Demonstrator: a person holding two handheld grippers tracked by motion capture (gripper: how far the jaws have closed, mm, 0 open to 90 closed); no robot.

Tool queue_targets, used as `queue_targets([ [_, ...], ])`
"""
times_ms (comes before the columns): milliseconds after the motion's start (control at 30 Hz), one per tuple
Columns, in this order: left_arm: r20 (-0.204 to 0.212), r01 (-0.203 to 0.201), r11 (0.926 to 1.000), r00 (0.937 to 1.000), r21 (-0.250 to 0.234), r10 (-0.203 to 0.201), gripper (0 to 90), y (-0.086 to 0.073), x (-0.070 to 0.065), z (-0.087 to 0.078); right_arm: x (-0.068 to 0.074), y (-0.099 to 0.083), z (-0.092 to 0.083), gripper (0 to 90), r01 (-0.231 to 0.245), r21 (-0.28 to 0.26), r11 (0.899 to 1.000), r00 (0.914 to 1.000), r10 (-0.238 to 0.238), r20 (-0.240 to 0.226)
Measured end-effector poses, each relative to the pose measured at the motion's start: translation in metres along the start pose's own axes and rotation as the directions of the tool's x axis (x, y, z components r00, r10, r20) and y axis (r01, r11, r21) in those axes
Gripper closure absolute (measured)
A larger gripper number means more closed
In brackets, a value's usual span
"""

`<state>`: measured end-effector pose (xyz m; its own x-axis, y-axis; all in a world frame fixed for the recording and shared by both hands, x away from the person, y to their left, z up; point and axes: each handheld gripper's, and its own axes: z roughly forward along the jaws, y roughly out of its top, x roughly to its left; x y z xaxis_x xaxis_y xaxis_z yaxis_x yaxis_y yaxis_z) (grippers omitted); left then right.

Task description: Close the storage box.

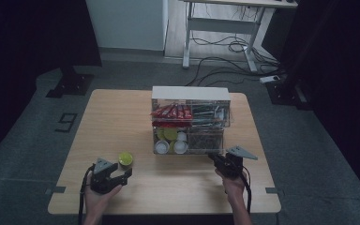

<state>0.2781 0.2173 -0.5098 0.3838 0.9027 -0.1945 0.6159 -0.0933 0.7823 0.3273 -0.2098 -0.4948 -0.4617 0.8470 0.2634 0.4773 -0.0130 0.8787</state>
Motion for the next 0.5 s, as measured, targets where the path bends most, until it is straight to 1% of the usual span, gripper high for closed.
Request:
queue_targets([
  [200, 0.002, 0.000, 1.0000, 1.0000, 0.009, 0.000, 32.8, -0.0006, -0.0005, 0.0016, -0.0010, -0.0034, 0.0032, 88.8, -0.005, 0.026, 1.000, 1.0000, 0.005, 0.000],
  [333, -0.004, 0.004, 1.0000, 1.0000, 0.000, -0.004, 33.1, -0.0013, -0.0010, 0.0017, -0.0002, -0.0059, 0.0057, 88.5, 0.000, 0.053, 0.999, 1.0000, 0.000, 0.005],
  [500, 0.002, 0.007, 1.0000, 1.0000, 0.000, -0.007, 33.2, -0.0020, -0.0017, 0.0031, 0.0002, -0.0083, 0.0091, 88.4, 0.004, 0.083, 0.997, 1.0000, -0.004, 0.003],
])
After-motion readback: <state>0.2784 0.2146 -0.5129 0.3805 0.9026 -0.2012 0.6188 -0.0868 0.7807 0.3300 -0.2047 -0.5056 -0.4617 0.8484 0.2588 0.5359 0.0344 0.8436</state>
